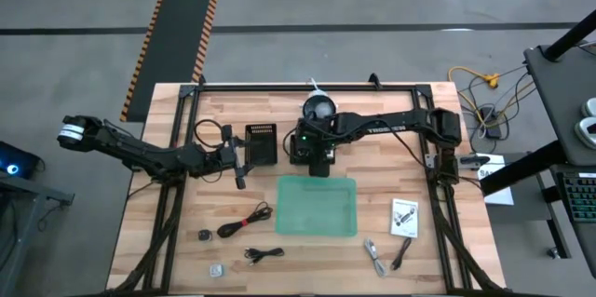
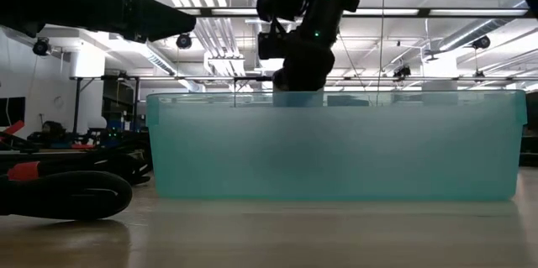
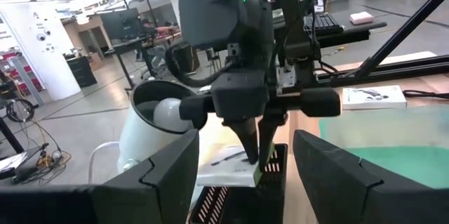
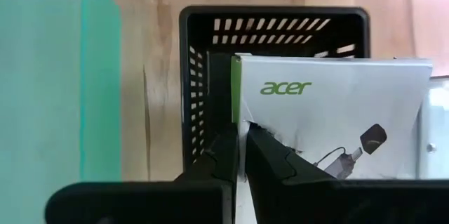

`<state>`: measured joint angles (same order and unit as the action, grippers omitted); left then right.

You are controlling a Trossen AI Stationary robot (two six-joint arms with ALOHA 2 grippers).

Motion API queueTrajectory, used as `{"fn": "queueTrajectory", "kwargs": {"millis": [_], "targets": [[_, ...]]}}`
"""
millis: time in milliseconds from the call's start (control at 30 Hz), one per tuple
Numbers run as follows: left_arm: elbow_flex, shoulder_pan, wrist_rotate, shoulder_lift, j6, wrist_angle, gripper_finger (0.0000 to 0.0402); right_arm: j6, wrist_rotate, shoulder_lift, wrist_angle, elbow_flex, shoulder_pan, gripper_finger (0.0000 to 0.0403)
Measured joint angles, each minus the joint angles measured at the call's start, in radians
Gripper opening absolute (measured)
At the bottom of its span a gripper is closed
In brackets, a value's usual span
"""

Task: Pick and place items into bin
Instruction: Put the top white box into the right black bin

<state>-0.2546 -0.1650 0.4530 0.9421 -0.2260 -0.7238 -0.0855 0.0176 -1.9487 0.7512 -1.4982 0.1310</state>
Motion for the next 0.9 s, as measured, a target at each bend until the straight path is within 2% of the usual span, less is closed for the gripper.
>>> {"fn": "queueTrajectory", "kwargs": {"millis": [600,900], "targets": [[0.000,0.000,0.001,0.000,0.000,0.000,0.0215,-0.001,-0.001,-0.037,-0.003,-0.001,0.001,0.0009],[0.000,0.000,0.001,0.000,0.000,0.001,0.0215,0.003,0.000,-0.037,-0.002,-0.001,0.001,0.0044]]}}
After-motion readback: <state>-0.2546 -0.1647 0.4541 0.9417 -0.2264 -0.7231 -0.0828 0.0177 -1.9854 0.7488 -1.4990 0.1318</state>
